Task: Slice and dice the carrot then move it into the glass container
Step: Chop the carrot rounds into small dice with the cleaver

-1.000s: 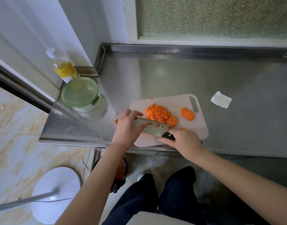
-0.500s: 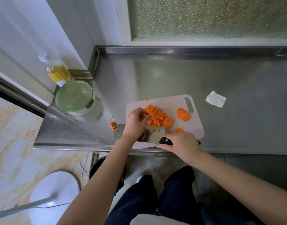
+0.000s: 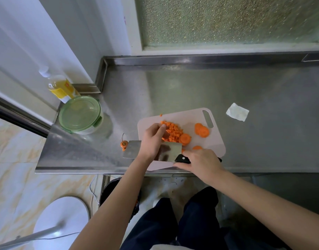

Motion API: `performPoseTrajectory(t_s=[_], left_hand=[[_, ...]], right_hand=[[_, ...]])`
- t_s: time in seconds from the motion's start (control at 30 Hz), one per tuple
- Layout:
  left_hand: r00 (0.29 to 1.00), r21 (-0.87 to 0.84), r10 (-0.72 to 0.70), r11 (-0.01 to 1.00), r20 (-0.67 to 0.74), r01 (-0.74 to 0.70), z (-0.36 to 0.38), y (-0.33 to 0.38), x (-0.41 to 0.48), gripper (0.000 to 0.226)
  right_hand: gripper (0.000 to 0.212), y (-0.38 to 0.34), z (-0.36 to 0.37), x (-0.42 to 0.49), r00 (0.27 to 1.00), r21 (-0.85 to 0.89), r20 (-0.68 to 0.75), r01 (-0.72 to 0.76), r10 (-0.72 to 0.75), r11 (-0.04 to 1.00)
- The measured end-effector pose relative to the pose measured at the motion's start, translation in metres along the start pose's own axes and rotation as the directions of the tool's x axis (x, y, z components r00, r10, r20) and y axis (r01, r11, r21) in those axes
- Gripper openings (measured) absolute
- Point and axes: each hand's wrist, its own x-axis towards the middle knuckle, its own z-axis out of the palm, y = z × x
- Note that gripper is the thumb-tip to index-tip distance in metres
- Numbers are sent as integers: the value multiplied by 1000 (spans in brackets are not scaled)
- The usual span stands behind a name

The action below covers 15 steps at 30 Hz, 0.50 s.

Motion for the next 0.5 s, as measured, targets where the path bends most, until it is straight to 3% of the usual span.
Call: performPoseTrajectory(t_s=[0.07,0.13,0.27,0.37,0.43,0.5], left_hand=[[992,-67,-73,995,106,81,2,3,-2,28],[984,-19,-85,996,156,89,4,3,-6,26],[981,187,195,964,-15,-188,-1,5,-14,17],[873,386,439,858,-211,-339,-6,2,-25,18],[759,518,548,789,-352,-330,-9,-7,-33,20],[695,565,575,773,-432,-288,-15,-21,-35,19]], right_hand=[[51,-1,0,2,1000,-37,12,-4,4,999],[49,-2,-1,4,1000,-87,5,12,-12,996],[50,-1,-2,5,1000,-54,17,-2,3,999],[52,-3,-7,4,995,32,59,-84,82,996],[50,-6,-12,4,966,139,189,-204,176,969],[48,-8,-14,5,933,227,246,-318,261,921]])
